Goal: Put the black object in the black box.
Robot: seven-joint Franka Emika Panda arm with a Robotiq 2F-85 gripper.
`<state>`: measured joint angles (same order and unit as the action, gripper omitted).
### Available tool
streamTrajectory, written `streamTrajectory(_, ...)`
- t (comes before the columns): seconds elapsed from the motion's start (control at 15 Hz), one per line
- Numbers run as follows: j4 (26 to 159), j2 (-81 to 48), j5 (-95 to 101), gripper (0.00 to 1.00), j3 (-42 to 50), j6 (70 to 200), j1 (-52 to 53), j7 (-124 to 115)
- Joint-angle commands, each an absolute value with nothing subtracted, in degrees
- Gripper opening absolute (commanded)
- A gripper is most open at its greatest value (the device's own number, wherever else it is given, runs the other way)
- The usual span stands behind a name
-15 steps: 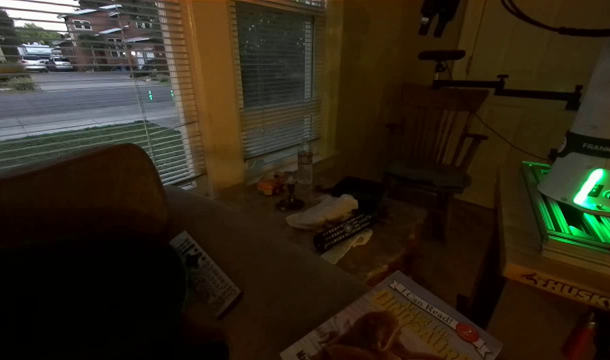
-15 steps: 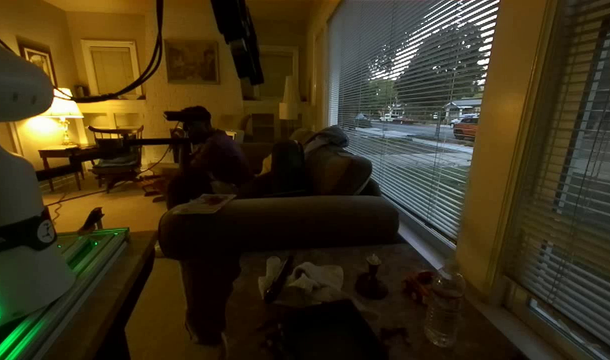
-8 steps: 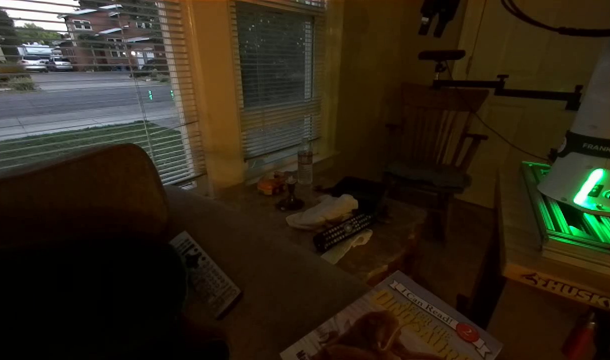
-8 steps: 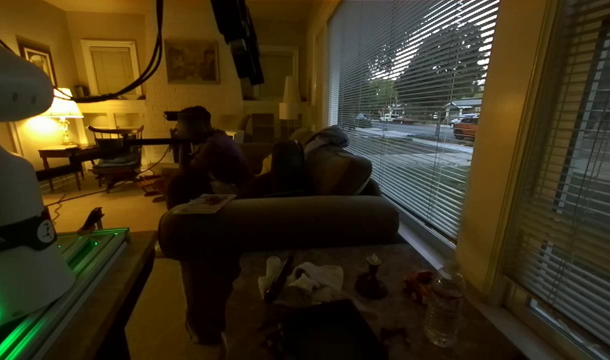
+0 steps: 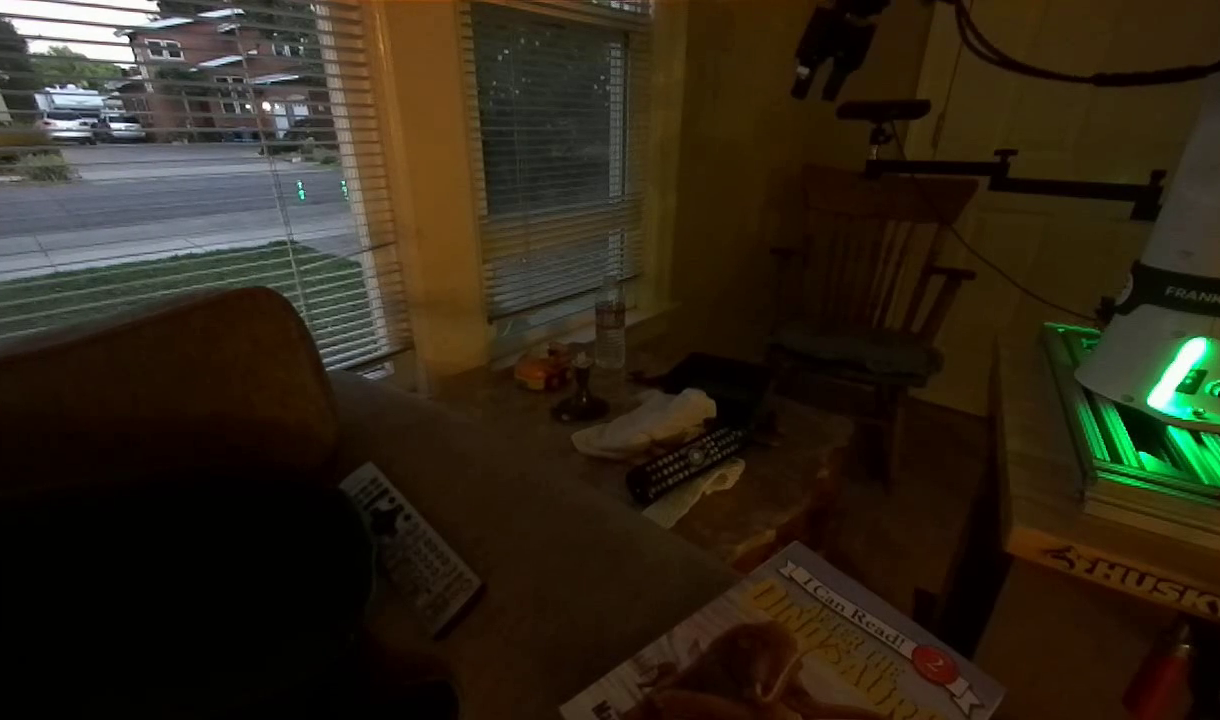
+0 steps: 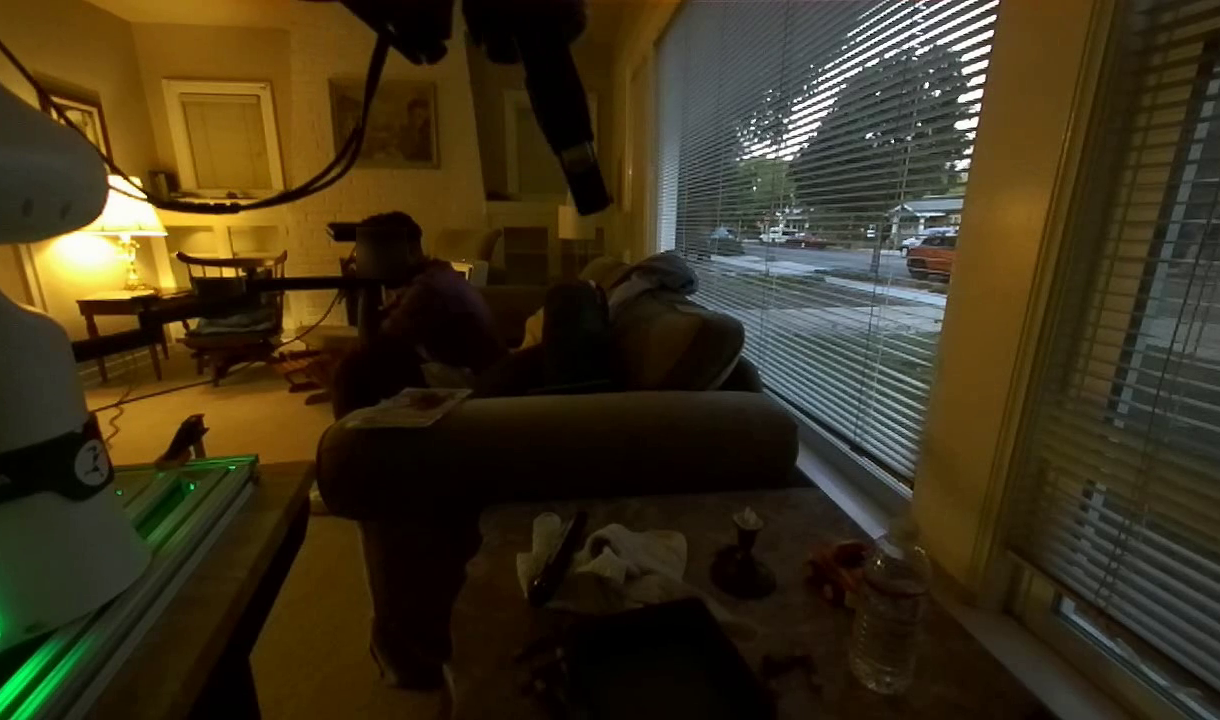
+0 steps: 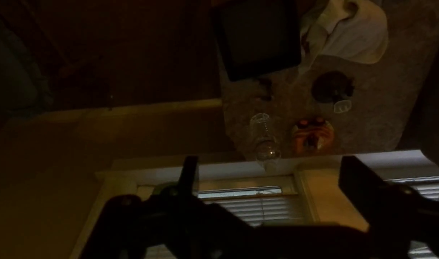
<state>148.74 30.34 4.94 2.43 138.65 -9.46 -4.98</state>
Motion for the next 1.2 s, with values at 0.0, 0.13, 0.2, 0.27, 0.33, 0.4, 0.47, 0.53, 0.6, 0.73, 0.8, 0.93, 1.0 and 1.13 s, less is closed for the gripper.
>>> streamTrajectory(0.0,144.32,18.65,7.06,1.0,2.56,143.2,-9.7,-3.97)
streamTrajectory(0.13,140.32,11.79,7.25,1.0,2.74,141.01,-9.5,-3.55)
streamTrajectory(0.2,138.1,8.36,6.89,1.0,3.11,140.7,-9.04,-2.69)
streamTrajectory(0.27,136.27,5.23,6.66,1.0,3.34,141.47,-8.7,-2.1)
streamTrajectory(0.33,134.21,2.26,6.54,1.0,3.5,141.89,-8.5,-1.76)
streamTrajectory(0.4,131.75,-1.17,7.11,1.0,3.59,143.39,-8.39,-1.54)
streamTrajectory(0.47,129.27,-4.22,7.62,1.0,3.76,144.88,-8.26,-1.48)
streamTrajectory(0.53,126.65,-6.94,7.4,1.0,3.99,145.46,-8.0,-1.13)
streamTrajectory(0.6,124.3,-9.53,7.0,1.0,4.18,146.31,-7.79,-0.86)
streamTrajectory(0.73,119.21,-14.67,5.73,1.0,4.35,147.64,-7.43,-0.68)
streamTrajectory(0.8,116.79,-16.83,5.88,1.0,4.49,148.24,-7.21,-0.99)
streamTrajectory(0.93,120.48,-13.72,5.3,1.0,4.79,147.93,-7.11,-1.13)
streamTrajectory(1.0,118.9,-15.3,5.25,1.0,4.79,148.02,-7.07,-1.1)
streamTrajectory(1.13,117.55,-16.59,5.22,1.0,4.78,148.06,-7.05,-1.08)
